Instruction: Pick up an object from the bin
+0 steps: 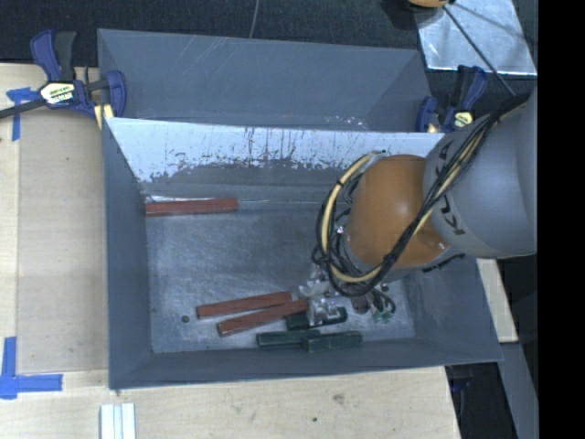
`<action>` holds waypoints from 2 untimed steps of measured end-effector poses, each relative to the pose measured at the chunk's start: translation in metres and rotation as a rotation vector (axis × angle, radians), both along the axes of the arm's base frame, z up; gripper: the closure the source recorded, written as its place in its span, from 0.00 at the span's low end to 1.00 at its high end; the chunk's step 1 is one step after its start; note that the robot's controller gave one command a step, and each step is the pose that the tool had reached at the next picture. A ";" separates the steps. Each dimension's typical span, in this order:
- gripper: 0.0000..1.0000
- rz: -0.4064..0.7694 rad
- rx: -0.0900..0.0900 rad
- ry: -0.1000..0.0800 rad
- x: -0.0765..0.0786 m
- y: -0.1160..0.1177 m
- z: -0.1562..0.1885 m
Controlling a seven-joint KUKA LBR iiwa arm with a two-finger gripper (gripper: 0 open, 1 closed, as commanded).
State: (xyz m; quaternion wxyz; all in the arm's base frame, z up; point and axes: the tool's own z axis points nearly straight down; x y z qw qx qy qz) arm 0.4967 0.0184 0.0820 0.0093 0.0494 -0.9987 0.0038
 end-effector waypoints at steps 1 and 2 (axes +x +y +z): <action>1.00 0.000 0.000 0.000 0.000 0.000 0.000; 1.00 -0.015 0.007 -0.016 -0.004 0.011 0.045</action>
Offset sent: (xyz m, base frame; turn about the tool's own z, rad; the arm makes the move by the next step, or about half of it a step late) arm -0.0071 0.0218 0.1179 0.0299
